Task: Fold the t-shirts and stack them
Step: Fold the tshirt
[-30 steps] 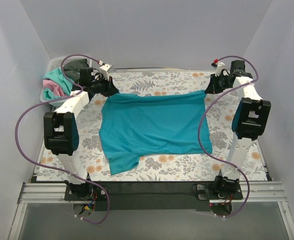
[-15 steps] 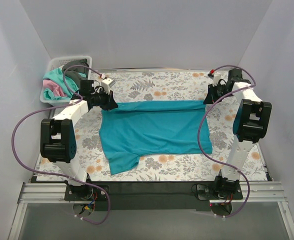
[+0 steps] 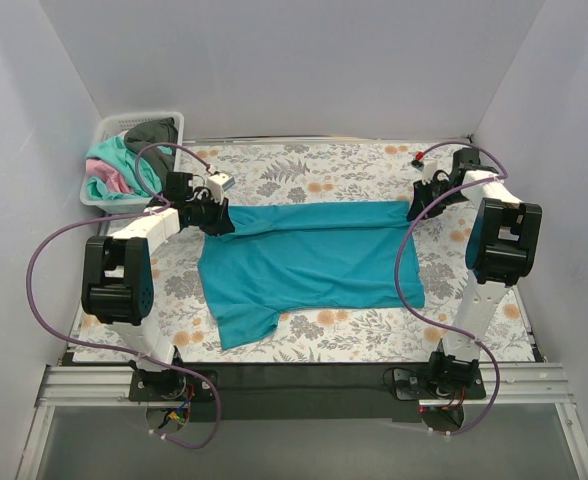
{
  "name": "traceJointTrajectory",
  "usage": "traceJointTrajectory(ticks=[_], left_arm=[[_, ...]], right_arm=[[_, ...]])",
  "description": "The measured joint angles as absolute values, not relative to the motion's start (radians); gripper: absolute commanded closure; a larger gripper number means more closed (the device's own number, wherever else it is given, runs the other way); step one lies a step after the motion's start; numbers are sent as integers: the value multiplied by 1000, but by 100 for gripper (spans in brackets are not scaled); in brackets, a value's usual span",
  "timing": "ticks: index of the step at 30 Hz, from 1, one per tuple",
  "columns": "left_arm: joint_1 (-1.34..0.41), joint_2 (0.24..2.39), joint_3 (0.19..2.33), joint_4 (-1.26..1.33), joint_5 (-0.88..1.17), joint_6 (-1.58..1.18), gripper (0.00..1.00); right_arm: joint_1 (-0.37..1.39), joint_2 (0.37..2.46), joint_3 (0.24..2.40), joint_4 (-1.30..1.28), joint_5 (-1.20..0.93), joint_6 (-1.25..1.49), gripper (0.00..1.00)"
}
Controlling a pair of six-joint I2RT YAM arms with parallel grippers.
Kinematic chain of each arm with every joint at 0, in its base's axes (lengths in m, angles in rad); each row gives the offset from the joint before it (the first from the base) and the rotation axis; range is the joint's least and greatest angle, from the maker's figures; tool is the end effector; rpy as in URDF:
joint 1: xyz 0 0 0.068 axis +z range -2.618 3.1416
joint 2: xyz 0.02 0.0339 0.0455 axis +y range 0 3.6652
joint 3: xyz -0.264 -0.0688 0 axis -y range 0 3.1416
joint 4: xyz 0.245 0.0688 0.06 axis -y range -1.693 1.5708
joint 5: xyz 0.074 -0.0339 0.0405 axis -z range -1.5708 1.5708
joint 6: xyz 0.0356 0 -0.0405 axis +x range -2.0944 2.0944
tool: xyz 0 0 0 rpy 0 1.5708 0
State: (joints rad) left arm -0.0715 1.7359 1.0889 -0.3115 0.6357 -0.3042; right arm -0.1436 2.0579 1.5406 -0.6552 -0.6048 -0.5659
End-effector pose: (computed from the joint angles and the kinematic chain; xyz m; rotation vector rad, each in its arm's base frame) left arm 0.3516 -0.0464 0.1901 -0.0320 2.5109 -0.9547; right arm 0.4248 -0.0410 0.1826 -0.6808 2.4220 0.5585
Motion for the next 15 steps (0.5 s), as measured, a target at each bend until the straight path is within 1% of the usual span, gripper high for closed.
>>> traceJointTrajectory(ticks=[5,6,7,8,13,14,15], left_arm=[[-73,1739,1090,-329,634,-265,100],[-75,1743,1091,-344,634,-249,96],[-75,1747,1094,-359,634,-232,85],[-76,1752,1098,-381,634,-202,81],[-83,1774,1148,-522,638,-94,60],[-83,1777,1164,-544,643,-83,55],[-83,1779,1183,-561,649,-73,55]], right_arm=[[-144,2057,1541,-663,-600,-588,99],[-144,2057,1541,-669,-597,-594,93],[-144,2057,1541,-674,-595,-598,78],[-144,2057,1541,-683,-590,-601,71],[-144,2057,1540,-714,-569,-636,47],[-144,2056,1540,-718,-569,-640,47],[-144,2053,1541,-723,-570,-642,47]])
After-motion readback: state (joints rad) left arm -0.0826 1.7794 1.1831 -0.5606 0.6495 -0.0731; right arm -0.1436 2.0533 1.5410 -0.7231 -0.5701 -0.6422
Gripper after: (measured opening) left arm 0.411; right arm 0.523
